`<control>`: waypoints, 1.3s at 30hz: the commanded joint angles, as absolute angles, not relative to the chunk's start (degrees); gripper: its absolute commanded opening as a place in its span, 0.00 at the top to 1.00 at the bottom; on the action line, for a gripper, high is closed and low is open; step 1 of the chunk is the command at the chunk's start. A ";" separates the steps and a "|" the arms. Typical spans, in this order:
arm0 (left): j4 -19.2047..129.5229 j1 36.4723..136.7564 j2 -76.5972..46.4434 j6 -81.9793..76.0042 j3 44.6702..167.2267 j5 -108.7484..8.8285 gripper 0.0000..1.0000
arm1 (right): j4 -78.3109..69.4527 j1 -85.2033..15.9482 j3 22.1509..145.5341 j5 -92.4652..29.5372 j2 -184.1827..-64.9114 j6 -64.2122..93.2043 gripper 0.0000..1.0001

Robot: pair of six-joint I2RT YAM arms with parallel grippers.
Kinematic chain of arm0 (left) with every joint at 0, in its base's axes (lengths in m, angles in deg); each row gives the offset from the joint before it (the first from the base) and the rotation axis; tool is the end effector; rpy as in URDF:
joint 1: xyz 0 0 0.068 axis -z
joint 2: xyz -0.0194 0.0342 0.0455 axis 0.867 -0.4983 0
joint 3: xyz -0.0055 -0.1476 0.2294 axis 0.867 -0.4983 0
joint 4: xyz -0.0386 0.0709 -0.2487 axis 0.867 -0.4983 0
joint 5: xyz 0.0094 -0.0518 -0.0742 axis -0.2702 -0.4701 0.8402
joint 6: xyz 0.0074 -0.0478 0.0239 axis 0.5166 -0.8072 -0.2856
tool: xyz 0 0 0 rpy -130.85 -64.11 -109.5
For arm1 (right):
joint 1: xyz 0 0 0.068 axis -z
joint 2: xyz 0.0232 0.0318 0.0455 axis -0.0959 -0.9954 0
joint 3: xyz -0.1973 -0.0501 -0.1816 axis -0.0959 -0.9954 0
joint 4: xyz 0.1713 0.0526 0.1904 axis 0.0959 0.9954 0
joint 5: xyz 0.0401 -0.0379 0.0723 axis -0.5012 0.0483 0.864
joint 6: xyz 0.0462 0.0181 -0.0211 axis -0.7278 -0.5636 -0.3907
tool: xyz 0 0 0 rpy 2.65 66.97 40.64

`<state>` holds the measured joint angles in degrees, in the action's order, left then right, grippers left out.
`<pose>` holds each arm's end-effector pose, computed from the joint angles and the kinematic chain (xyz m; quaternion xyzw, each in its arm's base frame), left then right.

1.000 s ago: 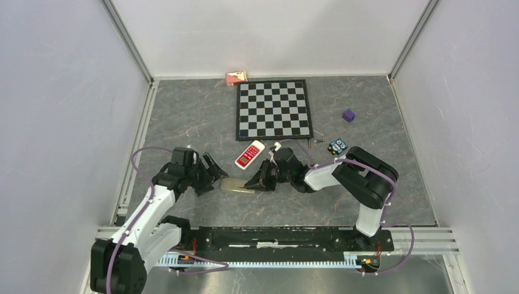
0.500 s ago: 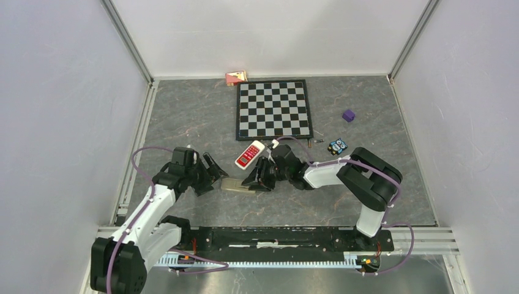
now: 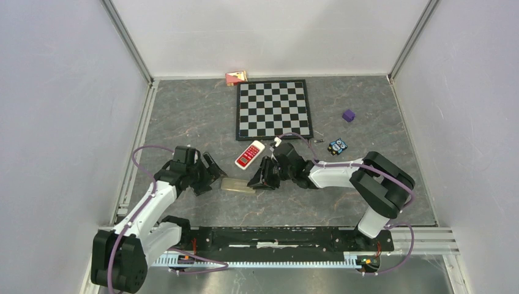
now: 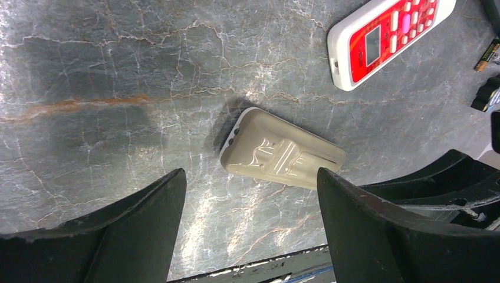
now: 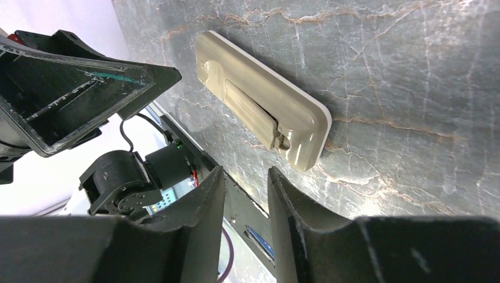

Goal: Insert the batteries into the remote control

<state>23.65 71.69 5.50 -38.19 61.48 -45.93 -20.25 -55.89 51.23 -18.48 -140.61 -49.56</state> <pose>0.1682 -0.0423 0.1802 -0.2585 0.9169 -0.2291 0.2000 0.1999 0.2611 0.1447 0.0819 0.8872 0.4491 0.0674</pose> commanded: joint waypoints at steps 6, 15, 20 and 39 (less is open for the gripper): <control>26.05 71.28 3.96 -35.95 62.71 -46.18 0.21 | -12.18 -55.63 59.80 -24.14 -141.09 -34.77 0.76; 27.13 71.28 3.12 -36.23 61.82 -45.67 0.30 | -11.16 -56.56 63.21 -22.08 -146.90 -34.21 0.92; 27.77 71.28 2.86 -36.35 61.38 -45.68 0.31 | -11.31 -56.71 61.65 -21.55 -147.12 -34.61 0.96; 23.59 71.21 4.33 -35.10 65.62 -48.58 0.30 | -9.17 -57.09 70.06 -25.49 -143.32 -15.27 0.75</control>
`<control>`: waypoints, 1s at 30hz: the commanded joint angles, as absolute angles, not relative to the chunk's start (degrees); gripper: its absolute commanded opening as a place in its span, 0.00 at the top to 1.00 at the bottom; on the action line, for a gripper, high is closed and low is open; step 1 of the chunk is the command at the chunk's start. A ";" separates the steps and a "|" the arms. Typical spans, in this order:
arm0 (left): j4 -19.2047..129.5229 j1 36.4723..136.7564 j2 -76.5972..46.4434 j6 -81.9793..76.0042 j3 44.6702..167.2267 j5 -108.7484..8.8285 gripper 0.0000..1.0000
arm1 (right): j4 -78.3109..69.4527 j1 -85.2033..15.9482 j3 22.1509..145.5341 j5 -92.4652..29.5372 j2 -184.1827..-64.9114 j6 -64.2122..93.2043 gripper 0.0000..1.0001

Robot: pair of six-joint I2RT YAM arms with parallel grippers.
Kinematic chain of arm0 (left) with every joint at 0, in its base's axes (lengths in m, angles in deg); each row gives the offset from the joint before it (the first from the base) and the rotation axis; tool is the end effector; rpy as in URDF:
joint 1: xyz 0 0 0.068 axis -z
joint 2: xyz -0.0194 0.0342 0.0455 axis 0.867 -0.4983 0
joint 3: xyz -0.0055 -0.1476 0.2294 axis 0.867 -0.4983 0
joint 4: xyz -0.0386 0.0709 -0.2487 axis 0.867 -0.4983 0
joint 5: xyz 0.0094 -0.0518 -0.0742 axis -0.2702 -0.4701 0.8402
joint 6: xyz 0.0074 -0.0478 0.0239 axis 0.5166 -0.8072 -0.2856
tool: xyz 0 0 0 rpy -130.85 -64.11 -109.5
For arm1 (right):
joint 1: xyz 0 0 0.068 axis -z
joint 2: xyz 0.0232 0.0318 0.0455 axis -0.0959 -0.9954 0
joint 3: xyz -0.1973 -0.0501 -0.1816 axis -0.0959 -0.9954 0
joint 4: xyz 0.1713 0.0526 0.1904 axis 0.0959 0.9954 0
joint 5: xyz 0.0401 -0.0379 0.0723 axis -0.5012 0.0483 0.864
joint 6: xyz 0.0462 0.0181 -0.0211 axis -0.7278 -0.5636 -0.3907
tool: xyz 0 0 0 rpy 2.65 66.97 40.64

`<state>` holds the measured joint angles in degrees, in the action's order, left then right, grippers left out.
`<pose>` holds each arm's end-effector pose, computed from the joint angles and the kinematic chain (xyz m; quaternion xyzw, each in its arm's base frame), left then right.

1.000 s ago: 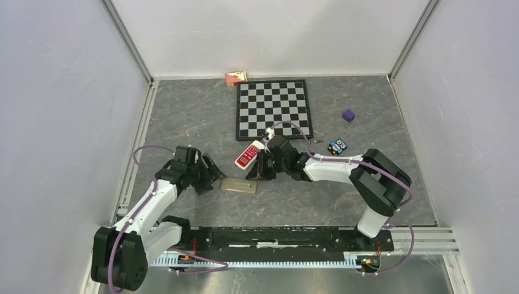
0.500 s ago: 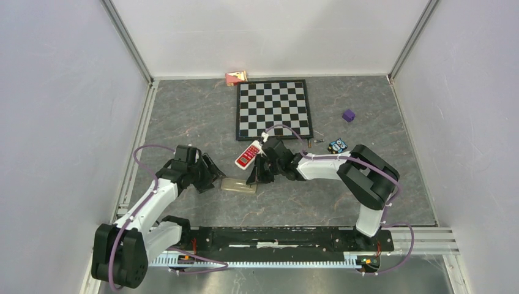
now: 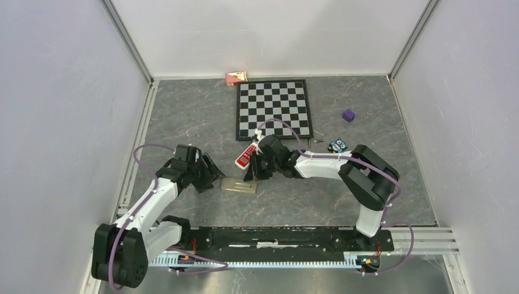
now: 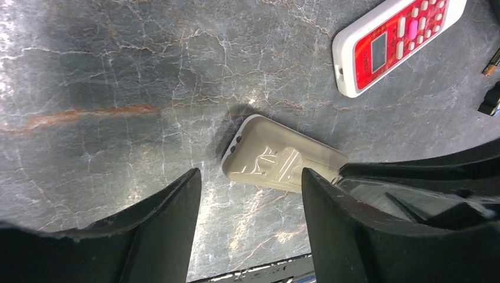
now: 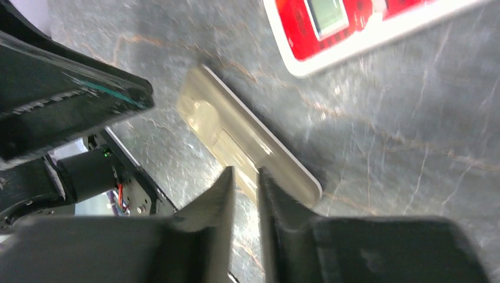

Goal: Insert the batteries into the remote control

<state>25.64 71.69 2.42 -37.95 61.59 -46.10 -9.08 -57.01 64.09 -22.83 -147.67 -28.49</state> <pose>0.1750 -0.0435 0.1743 -0.2586 0.9195 -0.2238 0.1939 0.2225 0.2958 0.1508 -0.0686 0.9112 0.3803 0.1430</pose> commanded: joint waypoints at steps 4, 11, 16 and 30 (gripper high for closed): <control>18.94 70.61 6.34 -34.74 69.68 -53.07 0.21 | -5.25 -57.09 72.55 -25.40 -142.11 1.95 0.41; 12.65 66.52 9.57 -33.15 75.65 -57.78 0.01 | 3.48 -58.83 72.97 -21.61 -145.41 30.00 0.06; 10.96 63.15 8.05 -32.19 78.21 -55.36 0.00 | 2.54 -61.37 72.40 -23.79 -146.91 38.38 0.03; 14.03 60.73 4.97 -34.06 76.85 -48.65 0.00 | -4.35 -63.93 73.81 -27.85 -153.84 35.05 0.38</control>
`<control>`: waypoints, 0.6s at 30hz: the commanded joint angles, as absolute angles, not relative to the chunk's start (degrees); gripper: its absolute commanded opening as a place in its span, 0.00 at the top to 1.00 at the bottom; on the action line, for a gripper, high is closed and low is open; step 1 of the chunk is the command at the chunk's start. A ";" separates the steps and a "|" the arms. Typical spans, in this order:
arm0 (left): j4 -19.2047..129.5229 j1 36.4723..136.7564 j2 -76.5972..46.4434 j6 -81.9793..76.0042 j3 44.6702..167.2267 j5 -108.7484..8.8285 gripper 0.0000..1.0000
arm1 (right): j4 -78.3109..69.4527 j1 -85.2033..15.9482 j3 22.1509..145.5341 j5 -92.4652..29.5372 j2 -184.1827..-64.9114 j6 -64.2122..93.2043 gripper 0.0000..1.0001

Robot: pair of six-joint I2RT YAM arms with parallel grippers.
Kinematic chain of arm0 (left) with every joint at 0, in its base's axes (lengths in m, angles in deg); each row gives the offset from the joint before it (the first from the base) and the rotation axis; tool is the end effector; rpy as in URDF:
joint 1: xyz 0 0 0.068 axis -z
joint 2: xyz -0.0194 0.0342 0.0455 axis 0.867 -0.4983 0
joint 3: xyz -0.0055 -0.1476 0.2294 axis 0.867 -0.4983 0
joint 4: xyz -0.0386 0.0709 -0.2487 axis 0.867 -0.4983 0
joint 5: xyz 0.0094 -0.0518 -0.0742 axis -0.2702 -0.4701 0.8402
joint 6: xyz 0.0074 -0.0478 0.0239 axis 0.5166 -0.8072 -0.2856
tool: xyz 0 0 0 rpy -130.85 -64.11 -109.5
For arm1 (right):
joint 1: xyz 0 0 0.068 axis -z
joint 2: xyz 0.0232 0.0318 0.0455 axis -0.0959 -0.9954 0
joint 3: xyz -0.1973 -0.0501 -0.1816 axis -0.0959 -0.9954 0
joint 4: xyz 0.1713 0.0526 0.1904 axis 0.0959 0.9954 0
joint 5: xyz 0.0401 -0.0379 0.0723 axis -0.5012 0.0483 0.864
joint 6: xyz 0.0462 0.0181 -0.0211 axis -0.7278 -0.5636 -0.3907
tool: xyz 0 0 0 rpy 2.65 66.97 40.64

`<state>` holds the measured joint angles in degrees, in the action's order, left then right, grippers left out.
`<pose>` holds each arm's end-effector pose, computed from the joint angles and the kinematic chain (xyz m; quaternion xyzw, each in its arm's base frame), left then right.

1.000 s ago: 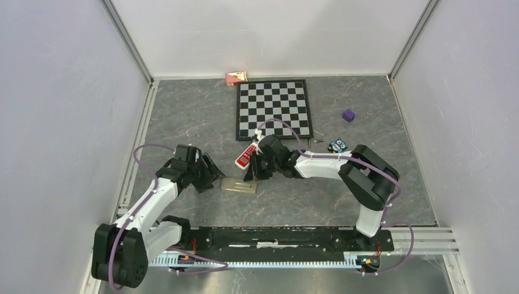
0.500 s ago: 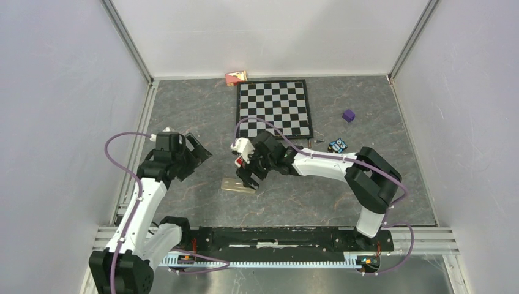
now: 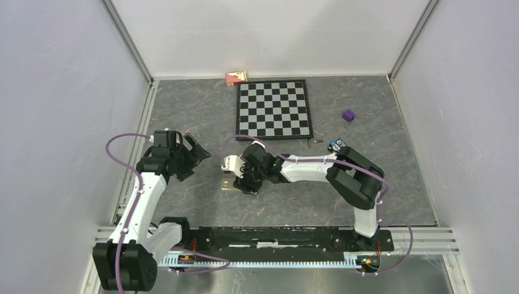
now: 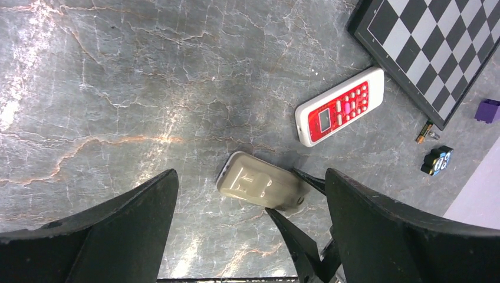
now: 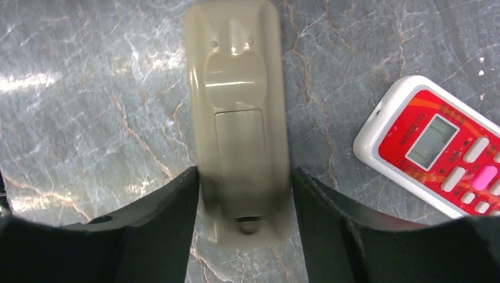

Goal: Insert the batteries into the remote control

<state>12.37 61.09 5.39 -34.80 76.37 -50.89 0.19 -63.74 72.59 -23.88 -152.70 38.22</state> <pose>0.1861 -0.0078 0.2484 -0.3235 0.8897 -0.1757 0.2701 0.1987 0.3387 0.1494 -0.6039 0.7108 0.2360 0.2727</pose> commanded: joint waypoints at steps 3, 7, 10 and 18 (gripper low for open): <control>14.13 60.73 4.64 -33.81 77.04 -48.64 0.00 | -6.65 -63.96 72.42 -31.10 -152.74 31.80 0.61; 13.91 60.73 4.87 -32.34 77.67 -49.59 0.01 | -8.79 -63.73 67.76 -38.16 -147.33 28.22 0.71; 14.52 60.73 7.85 -30.00 77.57 -52.58 0.02 | -8.15 -62.76 63.42 -43.65 -141.08 24.08 0.73; 16.31 60.80 11.52 -25.39 77.84 -53.58 0.01 | -2.75 -53.83 46.92 -62.85 -116.53 4.92 0.76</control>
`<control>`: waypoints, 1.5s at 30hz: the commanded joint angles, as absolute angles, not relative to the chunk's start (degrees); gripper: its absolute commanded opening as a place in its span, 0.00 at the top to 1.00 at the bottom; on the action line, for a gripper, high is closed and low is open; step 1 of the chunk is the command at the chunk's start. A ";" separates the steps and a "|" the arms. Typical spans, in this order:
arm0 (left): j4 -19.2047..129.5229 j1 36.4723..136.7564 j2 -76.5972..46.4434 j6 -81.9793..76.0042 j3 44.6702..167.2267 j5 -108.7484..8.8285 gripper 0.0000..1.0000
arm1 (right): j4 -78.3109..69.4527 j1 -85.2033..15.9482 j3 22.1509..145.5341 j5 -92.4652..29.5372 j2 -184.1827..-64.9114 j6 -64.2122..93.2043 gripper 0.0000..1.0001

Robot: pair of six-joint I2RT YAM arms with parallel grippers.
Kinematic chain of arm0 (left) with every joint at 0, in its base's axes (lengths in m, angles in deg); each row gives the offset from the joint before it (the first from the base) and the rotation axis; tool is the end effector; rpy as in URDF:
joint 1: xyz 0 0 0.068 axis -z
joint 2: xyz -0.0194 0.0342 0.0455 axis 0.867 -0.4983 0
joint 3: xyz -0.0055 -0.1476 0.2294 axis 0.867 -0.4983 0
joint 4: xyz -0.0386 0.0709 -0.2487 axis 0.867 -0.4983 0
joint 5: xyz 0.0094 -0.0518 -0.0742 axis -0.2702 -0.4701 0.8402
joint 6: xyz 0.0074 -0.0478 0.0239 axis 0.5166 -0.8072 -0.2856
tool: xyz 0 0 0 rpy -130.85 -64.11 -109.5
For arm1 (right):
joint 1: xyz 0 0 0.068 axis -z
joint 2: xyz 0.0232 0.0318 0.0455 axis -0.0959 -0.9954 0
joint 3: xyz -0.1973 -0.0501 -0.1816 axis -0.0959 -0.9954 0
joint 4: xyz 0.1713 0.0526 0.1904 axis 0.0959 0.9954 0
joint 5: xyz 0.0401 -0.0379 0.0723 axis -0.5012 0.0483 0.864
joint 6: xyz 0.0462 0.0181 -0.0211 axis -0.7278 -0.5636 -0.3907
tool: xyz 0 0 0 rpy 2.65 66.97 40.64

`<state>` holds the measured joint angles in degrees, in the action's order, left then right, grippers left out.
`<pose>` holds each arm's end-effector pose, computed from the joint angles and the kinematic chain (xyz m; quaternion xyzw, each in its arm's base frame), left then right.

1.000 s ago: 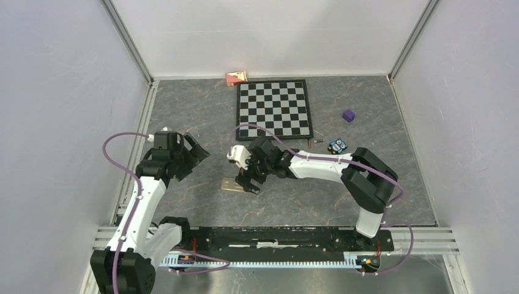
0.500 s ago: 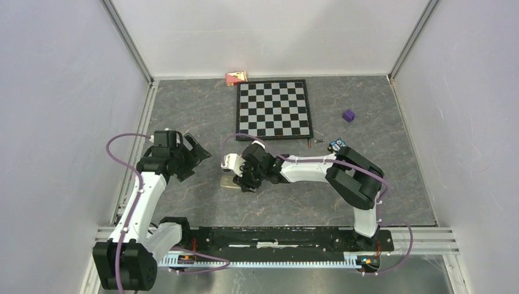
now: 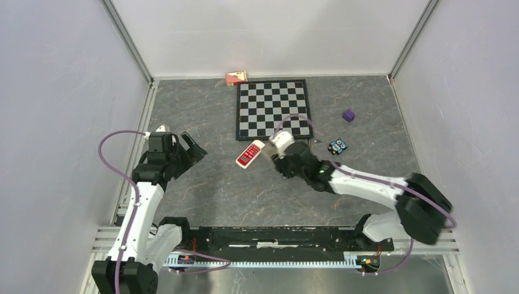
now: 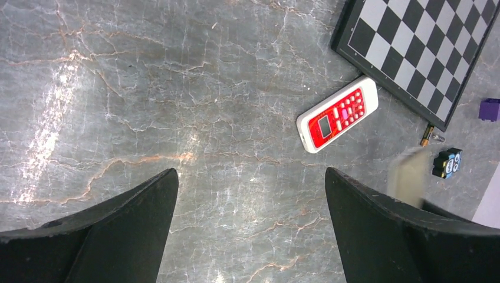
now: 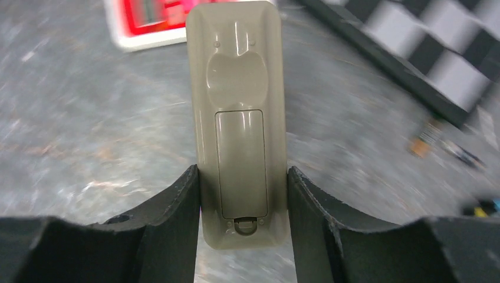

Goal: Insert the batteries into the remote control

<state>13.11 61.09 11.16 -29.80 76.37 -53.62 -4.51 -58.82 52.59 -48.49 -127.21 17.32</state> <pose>0.1729 -0.0059 0.2653 -0.2836 0.8839 -0.1598 0.3359 0.1854 0.2391 0.1969 -0.3453 0.8349 0.1375 0.4060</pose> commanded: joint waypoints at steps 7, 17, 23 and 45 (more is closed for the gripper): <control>19.75 60.82 8.52 -26.18 76.91 -48.65 0.01 | 7.35 -37.60 36.05 -75.59 -103.17 -8.48 0.78; 24.40 60.87 6.88 -25.94 76.82 -42.62 0.01 | 3.82 -15.44 29.16 -65.34 -105.24 -10.97 0.77; 27.28 61.38 6.96 -25.11 76.32 -40.49 0.00 | 2.21 -12.57 28.85 -61.87 -108.29 -9.91 0.67; 29.49 89.89 -28.85 -3.14 97.04 -53.02 0.01 | 2.21 -12.48 43.43 -47.18 -107.12 -2.70 0.16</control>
<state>28.65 85.48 -22.50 -14.50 91.16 -51.43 5.48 -12.46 41.00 -53.74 -105.66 -4.54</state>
